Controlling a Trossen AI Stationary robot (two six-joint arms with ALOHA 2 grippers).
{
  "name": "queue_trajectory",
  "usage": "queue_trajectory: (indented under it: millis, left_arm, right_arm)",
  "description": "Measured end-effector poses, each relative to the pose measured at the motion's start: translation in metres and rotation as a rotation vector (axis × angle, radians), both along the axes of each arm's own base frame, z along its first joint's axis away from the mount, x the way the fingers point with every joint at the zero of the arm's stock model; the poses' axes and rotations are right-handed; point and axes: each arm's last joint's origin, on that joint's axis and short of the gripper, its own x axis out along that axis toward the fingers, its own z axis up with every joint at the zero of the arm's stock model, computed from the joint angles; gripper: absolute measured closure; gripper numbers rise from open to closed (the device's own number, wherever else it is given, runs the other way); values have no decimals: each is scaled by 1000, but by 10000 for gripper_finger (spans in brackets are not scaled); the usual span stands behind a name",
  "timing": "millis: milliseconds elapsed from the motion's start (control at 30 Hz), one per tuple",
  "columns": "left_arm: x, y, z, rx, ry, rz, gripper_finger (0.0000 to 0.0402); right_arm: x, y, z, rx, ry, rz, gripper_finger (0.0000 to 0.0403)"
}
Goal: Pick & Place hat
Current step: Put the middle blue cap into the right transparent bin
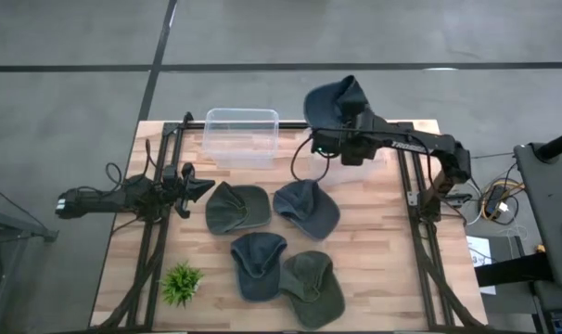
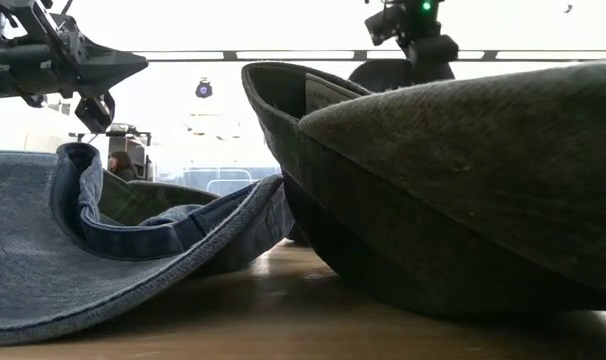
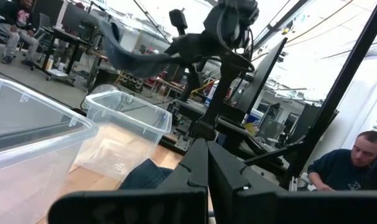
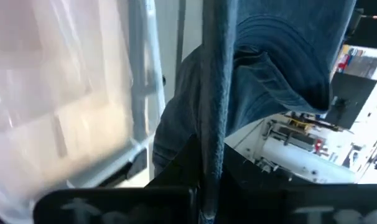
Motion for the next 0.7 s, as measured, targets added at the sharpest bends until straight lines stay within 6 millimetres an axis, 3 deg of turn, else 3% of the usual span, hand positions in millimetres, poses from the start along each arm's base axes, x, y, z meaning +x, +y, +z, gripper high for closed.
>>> queue_trajectory:
  millis: [400,533,700]
  left_arm:
    - [0,0,0,0,0,0,401]
    - [0,0,0,0,0,0,401]
    - [0,0,0,-2,0,16,401]
  right_arm:
    - [-56,25,-1,7,-7,58,392]
    - [-61,29,-5,32,27,103,392]
    - [-50,27,-13,37,30,165,392]
